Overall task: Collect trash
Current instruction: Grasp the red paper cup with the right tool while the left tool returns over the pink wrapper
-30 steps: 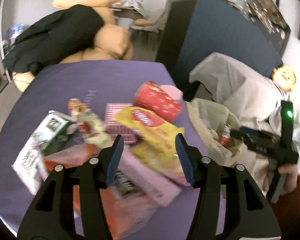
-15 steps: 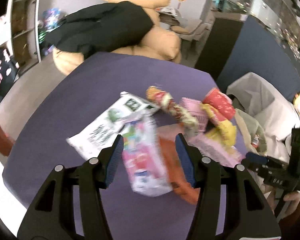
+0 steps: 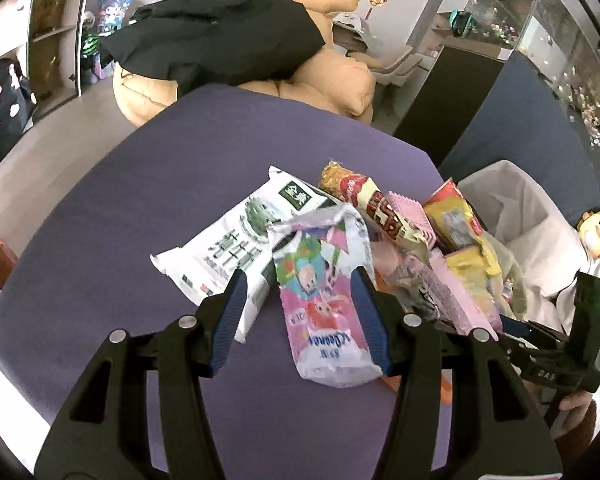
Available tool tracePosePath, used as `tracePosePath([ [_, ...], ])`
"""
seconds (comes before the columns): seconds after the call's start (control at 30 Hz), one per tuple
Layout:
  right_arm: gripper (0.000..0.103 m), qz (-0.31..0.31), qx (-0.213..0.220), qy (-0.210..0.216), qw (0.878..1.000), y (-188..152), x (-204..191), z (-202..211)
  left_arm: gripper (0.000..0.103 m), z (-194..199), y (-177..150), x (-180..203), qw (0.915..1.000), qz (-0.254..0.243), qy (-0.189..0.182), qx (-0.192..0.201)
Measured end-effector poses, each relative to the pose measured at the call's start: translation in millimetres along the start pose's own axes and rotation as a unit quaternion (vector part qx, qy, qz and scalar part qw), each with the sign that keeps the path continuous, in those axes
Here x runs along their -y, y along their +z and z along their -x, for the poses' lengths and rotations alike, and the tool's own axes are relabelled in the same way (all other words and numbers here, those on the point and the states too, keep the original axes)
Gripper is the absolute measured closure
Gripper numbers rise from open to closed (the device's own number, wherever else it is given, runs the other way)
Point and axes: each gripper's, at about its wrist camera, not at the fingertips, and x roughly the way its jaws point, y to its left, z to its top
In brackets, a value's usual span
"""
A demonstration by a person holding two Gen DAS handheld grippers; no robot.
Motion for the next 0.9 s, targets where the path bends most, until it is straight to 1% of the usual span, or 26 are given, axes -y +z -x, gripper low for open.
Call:
tracePosePath([
  [0.1,0.046,0.005,-0.004,-0.003,1.000,-1.0,-1.4,1.8,0.052,-3.4,2.9,-7.2,0.9999,0.011,0.003,-0.001],
  [0.17,0.046,0.008,-0.010,-0.004,1.000,2.4,-1.7,-0.1,0.052,-8.2,2.7,-11.9,0.9996,0.022,-0.004,-0.014],
  [0.2,0.046,0.010,-0.010,-0.007,1.000,3.5,-1.9,0.8,0.052,-11.5,0.7,-12.8,0.9992,0.027,-0.014,-0.025],
  [0.3,0.046,0.020,0.017,-0.020,0.999,8.1,-2.0,14.2,0.052,-17.0,-5.2,-9.6,0.9989,0.023,-0.021,-0.035],
  [0.37,0.046,0.023,0.031,-0.014,0.999,12.5,-1.6,22.3,0.052,-20.4,-6.8,-5.9,0.9989,0.020,-0.021,-0.036],
  [0.5,0.046,0.030,0.041,-0.021,0.998,22.1,0.8,29.1,0.051,-25.4,-7.1,2.4,0.9992,0.008,-0.018,-0.035],
  [0.67,0.046,0.048,0.049,-0.039,0.997,48.7,0.7,21.3,0.051,-29.1,-8.0,10.6,0.9991,-0.004,-0.019,-0.038],
  [0.8,0.046,0.070,0.069,-0.052,0.994,76.9,0.6,17.7,0.051,-27.0,-7.6,7.8,0.9990,0.000,-0.023,-0.039],
  [0.9,0.046,0.084,0.075,-0.061,0.992,98.8,4.0,8.3,0.051,-25.2,-7.3,3.4,0.9990,0.006,-0.020,-0.040],
])
